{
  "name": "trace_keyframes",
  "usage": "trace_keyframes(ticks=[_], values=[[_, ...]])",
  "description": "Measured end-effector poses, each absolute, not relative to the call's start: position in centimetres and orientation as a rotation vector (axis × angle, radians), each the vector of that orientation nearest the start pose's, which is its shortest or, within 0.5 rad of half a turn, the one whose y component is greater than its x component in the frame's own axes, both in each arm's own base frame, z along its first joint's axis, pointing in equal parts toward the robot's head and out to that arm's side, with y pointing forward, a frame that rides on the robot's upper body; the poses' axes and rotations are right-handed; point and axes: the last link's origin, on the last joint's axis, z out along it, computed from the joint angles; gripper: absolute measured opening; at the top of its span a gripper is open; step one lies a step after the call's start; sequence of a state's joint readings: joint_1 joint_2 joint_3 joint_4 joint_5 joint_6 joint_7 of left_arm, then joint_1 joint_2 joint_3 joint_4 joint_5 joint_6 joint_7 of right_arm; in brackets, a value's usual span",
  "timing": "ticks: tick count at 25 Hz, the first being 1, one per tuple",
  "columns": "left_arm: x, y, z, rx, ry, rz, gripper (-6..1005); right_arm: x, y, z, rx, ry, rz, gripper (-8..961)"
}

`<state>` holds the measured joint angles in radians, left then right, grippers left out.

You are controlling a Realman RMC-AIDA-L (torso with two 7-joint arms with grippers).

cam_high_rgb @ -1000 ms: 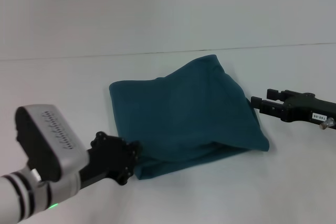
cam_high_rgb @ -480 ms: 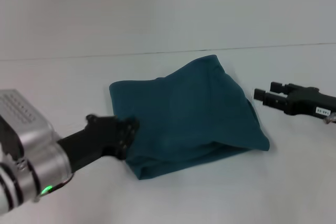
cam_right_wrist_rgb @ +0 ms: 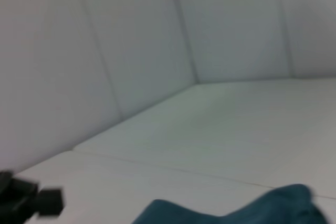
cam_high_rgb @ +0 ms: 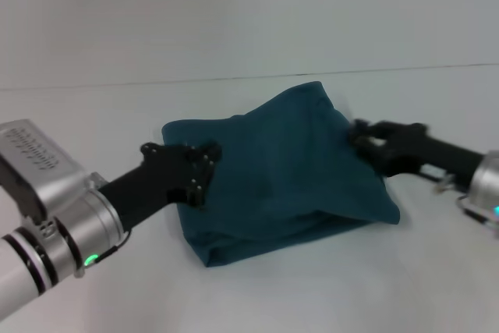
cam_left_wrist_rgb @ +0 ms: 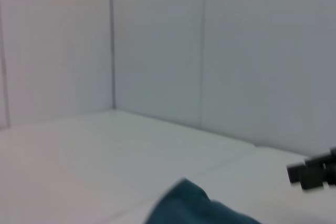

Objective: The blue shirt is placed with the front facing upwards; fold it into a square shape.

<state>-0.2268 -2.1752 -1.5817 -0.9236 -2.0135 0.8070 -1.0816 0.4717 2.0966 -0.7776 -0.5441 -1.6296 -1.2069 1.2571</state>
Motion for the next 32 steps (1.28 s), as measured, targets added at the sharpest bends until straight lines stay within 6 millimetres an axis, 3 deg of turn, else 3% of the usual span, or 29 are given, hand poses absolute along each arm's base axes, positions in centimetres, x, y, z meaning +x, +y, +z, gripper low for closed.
trace_keyframes(ticks=[7, 13, 15, 20, 24, 28, 32], values=[[-22.1, 33.1, -6.3, -2.273, -0.462, -0.763, 61, 27.1, 35.7, -6.4, -2.440, 0.702, 0.673, 206], [-22.4, 33.0, -6.5, -2.274, -0.475, -0.757, 62, 27.6, 34.7, -8.7, -2.520, 0.736, 0.551, 78], [-22.5, 32.9, -6.5, -2.275, -0.480, -0.755, 62, 28.2, 34.4, -8.8, -2.519, 0.752, 0.528, 35], [-22.9, 32.8, -6.8, -2.282, -0.494, -0.747, 61, 29.4, 33.9, -8.9, -2.520, 0.797, 0.445, 35], [-22.8, 32.7, -6.8, -2.283, -0.494, -0.753, 61, 29.6, 34.0, -7.5, -2.436, 0.824, 0.559, 35], [-22.8, 32.7, -6.8, -2.282, -0.493, -0.756, 61, 29.2, 35.4, -4.4, -2.224, 0.825, 0.765, 35], [-22.6, 32.7, -6.8, -2.283, -0.489, -0.771, 62, 28.3, 37.9, -3.4, -2.146, 0.797, 0.758, 35]])
